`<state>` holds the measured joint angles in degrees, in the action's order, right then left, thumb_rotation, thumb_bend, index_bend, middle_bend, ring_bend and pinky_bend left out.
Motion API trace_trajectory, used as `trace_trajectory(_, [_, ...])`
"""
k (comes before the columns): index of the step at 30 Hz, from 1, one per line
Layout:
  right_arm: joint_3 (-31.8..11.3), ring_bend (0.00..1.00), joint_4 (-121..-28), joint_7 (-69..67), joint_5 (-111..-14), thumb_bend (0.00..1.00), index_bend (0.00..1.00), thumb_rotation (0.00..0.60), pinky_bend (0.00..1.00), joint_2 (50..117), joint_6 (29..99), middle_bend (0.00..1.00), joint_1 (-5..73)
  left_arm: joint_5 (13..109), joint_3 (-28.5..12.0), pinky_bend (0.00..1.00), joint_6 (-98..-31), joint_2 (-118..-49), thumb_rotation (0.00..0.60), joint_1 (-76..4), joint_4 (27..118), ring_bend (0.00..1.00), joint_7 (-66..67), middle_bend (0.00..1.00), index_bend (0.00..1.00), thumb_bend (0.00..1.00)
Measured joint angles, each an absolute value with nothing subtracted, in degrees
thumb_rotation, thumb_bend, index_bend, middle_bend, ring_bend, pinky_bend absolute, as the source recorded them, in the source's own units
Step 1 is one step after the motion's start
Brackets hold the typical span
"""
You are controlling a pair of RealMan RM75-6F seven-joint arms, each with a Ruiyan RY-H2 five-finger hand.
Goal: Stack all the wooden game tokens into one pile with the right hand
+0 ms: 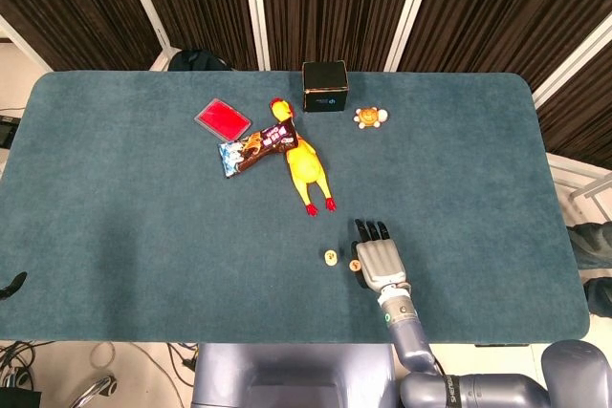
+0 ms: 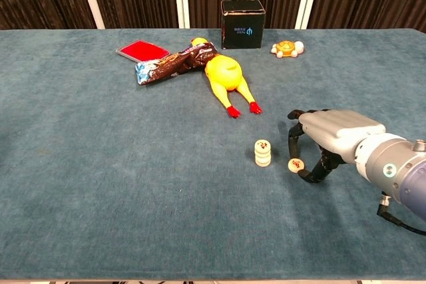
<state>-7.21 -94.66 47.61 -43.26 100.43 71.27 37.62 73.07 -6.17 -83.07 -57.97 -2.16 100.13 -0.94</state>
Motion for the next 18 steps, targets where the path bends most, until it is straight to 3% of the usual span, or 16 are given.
trace_trajectory(18, [-9.5, 0.0, -102.1, 49.3, -43.3, 0.43, 0.51, 0.6, 0.0, 95.2, 72.5, 0.0, 38.5, 73.3, -6.1, 0.18, -83.2, -58.0, 0.6, -2.1, 100.4, 0.0, -0.8, 0.0, 0.12, 0.19])
